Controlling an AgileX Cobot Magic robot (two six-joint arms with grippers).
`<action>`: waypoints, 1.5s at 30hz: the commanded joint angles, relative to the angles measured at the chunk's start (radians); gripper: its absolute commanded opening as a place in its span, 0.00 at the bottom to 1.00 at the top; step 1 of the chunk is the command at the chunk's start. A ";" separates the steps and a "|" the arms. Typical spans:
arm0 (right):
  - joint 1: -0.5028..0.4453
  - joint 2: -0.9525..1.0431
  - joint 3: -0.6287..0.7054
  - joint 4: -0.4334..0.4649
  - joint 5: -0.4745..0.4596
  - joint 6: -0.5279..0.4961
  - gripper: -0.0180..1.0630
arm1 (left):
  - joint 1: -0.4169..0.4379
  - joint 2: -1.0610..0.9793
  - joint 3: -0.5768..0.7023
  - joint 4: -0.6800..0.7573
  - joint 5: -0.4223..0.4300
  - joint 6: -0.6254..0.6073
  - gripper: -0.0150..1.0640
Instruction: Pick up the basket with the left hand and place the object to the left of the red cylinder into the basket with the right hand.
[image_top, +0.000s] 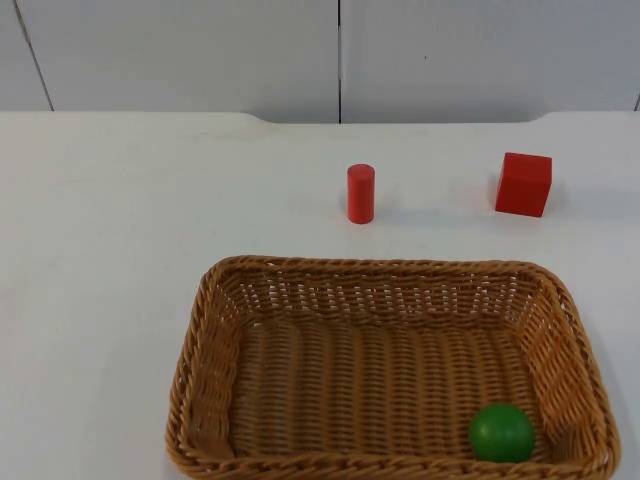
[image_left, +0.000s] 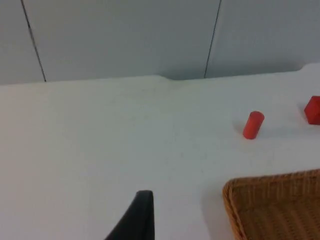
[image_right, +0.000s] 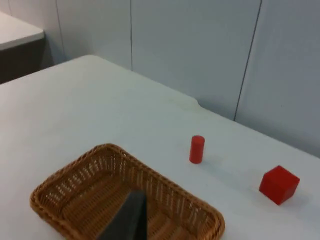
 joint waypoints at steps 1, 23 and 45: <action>0.004 -0.052 0.025 0.004 0.039 0.005 0.99 | 0.003 -0.079 0.052 0.026 0.032 -0.029 0.99; 0.004 -0.187 0.091 0.114 0.313 -0.026 0.99 | 0.003 -0.484 0.295 0.293 0.191 -0.240 0.99; 0.004 -0.187 0.116 0.346 0.243 -0.207 0.99 | 0.003 -0.484 0.295 0.320 0.191 -0.200 0.99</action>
